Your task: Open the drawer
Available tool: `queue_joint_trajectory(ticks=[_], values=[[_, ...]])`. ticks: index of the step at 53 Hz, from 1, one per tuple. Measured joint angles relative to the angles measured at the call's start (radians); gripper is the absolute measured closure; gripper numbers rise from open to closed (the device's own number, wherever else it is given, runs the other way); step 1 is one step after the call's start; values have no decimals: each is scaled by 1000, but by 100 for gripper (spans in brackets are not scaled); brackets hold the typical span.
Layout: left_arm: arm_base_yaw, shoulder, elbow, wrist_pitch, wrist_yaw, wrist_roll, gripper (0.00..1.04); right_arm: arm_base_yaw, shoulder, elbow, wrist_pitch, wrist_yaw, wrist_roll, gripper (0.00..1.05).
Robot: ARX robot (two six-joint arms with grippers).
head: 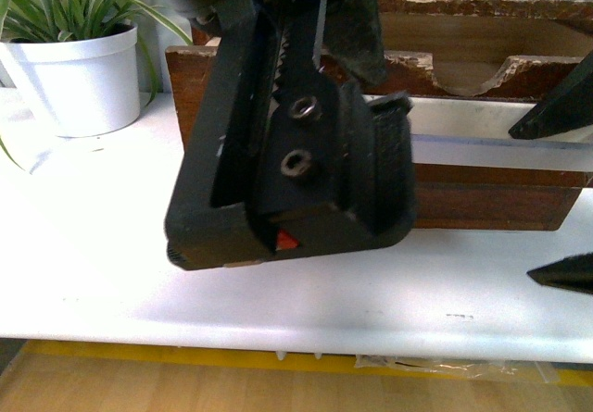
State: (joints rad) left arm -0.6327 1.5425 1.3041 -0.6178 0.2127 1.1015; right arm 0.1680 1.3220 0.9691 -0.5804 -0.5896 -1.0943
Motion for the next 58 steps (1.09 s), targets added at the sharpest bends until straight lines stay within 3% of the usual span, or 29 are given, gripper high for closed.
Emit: queue_joint_trajectory(ticks=[10, 24, 35, 41, 51, 58], values=[[-14, -79, -55, 114, -45, -32, 6, -45, -89, -29, 97, -8, 68, 9], [-5, -255, -240, 438, -130, -165, 6, -146, -262, -125, 341, -33, 307, 9], [66, -467, -470, 749, -366, -360, 6, -293, -501, -316, 538, -41, 590, 9], [111, -612, -633, 902, -542, -513, 6, -378, -665, -452, 603, -1, 751, 9], [43, -944, -927, 793, -876, -861, 6, -486, -945, -682, 594, 113, 978, 9], [71, -1091, -1018, 656, -956, -1084, 6, -533, -1064, -741, 583, 130, 1060, 9]])
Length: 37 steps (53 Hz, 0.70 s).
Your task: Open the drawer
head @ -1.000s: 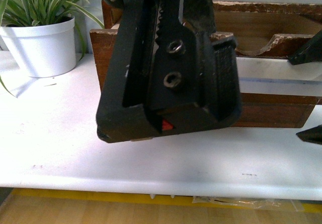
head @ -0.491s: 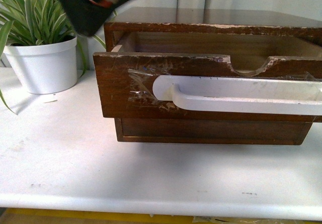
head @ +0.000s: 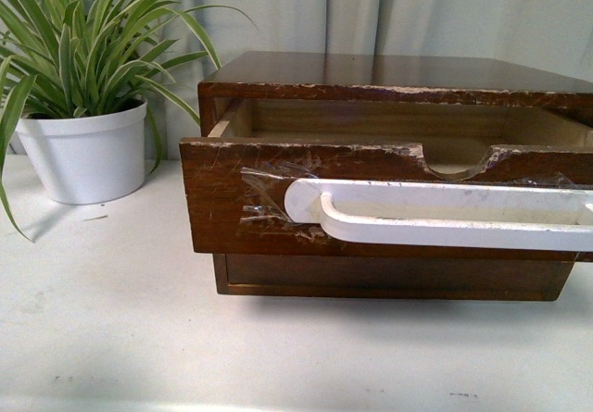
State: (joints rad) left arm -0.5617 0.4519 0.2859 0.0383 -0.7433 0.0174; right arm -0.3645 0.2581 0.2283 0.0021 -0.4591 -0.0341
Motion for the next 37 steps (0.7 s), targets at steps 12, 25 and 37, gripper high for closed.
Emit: queue_joint_trajectory(ticks=[12, 25, 37], values=[[37, -42, -27, 55, 123, -62, 14, 22, -41, -13, -12, 86, 18, 17], [236, -177, -132, 82, 431, -32, 55, 158, -130, -88, -14, 262, 21, 58], [351, -349, -182, -34, 541, -26, 100, 351, -180, -140, -16, 446, 23, 103]])
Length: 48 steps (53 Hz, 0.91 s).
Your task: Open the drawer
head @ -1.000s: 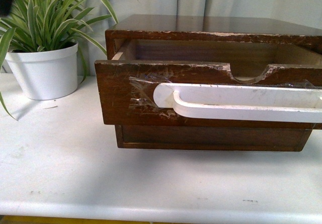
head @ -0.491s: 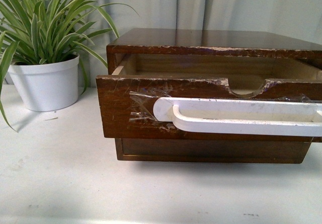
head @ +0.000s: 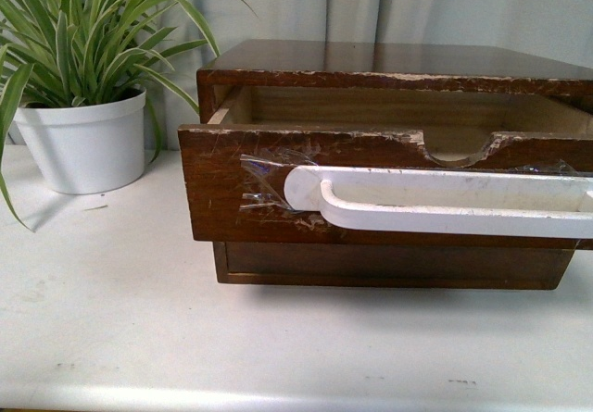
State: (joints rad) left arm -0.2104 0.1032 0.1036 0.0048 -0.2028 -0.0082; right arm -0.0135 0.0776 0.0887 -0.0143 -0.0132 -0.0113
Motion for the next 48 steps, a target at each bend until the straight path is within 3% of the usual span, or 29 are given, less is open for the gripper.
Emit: queue_joint_trajectory(ticks=[4, 7, 12, 48], values=[[42, -16, -18, -4, 42, 3, 101, 9, -9, -12, 0, 9, 0, 103], [137, -33, -28, -11, 170, 4, 101, 9, -18, -21, 2, 12, 1, 103], [203, -45, -38, -11, 188, 4, 101, 10, -26, -30, 4, 11, 1, 103], [208, -100, -92, -10, 201, 4, 101, 10, -74, -81, 11, 11, 1, 103]])
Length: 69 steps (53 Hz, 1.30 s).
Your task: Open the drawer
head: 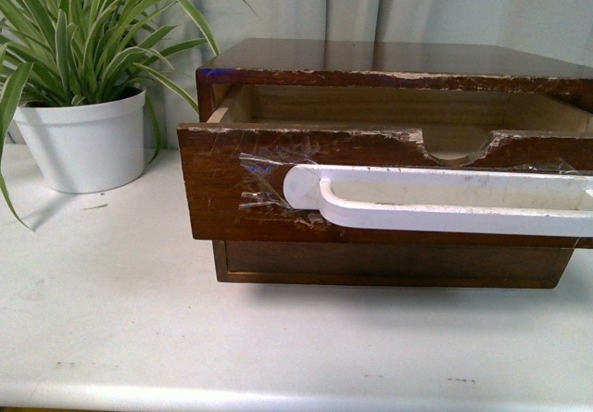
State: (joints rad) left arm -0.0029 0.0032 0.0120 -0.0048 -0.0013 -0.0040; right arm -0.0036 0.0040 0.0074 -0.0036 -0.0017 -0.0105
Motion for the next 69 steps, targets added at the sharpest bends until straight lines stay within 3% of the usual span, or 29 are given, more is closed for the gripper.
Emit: queue_joint_trajectory(ticks=[9, 12, 19, 34, 39, 69], values=[[0, 0, 0, 0, 0, 0, 101, 0, 0, 0, 0, 0, 0, 103], [0, 0, 0, 0, 0, 0, 97, 0, 0, 0, 0, 0, 0, 97], [0, 0, 0, 0, 0, 0, 70, 0, 0, 0, 0, 0, 0, 72], [0, 0, 0, 0, 0, 0, 27, 0, 0, 0, 0, 0, 0, 28], [0, 0, 0, 0, 0, 0, 6, 0, 0, 0, 0, 0, 0, 9], [0, 0, 0, 0, 0, 0, 6, 0, 0, 0, 0, 0, 1, 9]])
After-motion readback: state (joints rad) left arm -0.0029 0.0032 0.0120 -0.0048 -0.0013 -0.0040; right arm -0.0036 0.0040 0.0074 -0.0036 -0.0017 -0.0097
